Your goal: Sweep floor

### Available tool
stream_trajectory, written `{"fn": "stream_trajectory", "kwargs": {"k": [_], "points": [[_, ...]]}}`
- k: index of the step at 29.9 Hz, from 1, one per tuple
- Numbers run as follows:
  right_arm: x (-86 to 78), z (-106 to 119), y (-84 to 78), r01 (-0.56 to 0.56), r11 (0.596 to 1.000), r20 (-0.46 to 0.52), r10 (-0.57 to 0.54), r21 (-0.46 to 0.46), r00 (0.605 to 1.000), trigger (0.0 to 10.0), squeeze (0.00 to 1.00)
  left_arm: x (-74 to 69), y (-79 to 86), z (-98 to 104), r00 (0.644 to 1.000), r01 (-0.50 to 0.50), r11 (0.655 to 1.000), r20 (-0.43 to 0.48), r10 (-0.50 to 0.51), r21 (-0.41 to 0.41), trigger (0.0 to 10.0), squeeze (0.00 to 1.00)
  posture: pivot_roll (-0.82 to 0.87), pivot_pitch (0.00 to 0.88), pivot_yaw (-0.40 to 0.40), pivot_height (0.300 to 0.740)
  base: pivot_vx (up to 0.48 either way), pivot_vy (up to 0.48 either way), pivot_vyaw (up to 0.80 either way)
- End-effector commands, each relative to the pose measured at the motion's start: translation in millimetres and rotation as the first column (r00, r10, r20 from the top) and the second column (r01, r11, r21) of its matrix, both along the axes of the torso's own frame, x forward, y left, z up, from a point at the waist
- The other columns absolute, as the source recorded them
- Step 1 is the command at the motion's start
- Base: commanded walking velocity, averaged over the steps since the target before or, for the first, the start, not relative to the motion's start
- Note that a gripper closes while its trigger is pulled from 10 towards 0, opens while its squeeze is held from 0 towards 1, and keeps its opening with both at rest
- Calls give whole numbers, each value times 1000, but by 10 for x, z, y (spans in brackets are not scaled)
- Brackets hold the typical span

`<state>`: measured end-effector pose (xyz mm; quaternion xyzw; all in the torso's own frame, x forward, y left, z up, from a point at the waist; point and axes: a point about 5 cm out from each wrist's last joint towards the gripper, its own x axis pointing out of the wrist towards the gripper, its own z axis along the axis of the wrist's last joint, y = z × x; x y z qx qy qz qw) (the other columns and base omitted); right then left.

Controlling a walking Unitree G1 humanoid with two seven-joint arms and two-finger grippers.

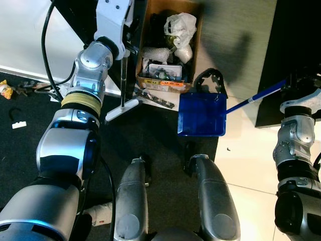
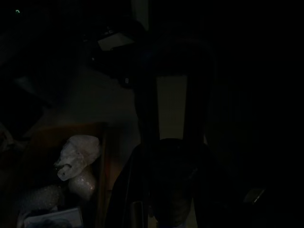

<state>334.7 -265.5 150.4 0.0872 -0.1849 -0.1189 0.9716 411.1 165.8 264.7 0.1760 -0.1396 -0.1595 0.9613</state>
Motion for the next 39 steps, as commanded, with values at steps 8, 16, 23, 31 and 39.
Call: {"fn": "stream_trajectory", "kwargs": {"k": [8, 16, 23, 31, 39], "points": [[-54, -289, 102, -47, 998, -101, 52, 42, 994, 10000, 0, -50, 77, -191, 982, -151, 988, 108, 154, -32, 10000, 0, -13, 434, 24, 731, 0, 0, 0], [-97, -284, 62, -47, 999, -92, 49, 25, 995, 10000, 0, -143, 285, -126, 879, -369, 929, 318, 355, -19, 10000, 0, -29, 450, 26, 731, 0, 0, 0], [-127, -254, 146, -107, 994, -68, 107, 0, 992, 10000, 0, -227, 406, -324, 816, -450, 851, 263, 515, -270, 10000, 0, -68, 494, 15, 731, 0, 0, 0], [-220, -283, 307, -186, 982, -64, 184, -29, 981, 10000, 0, -224, -219, -784, 914, -361, 869, 59, 402, -339, 10000, 0, -119, 537, 5, 731, 0, 0, 0], [-287, -291, 339, -202, 979, -65, 200, -28, 978, 10000, 0, -234, -572, -873, 956, -275, 899, -1, 292, -341, 10000, 0, -138, 537, 10, 731, 0, 0, 0]]}}
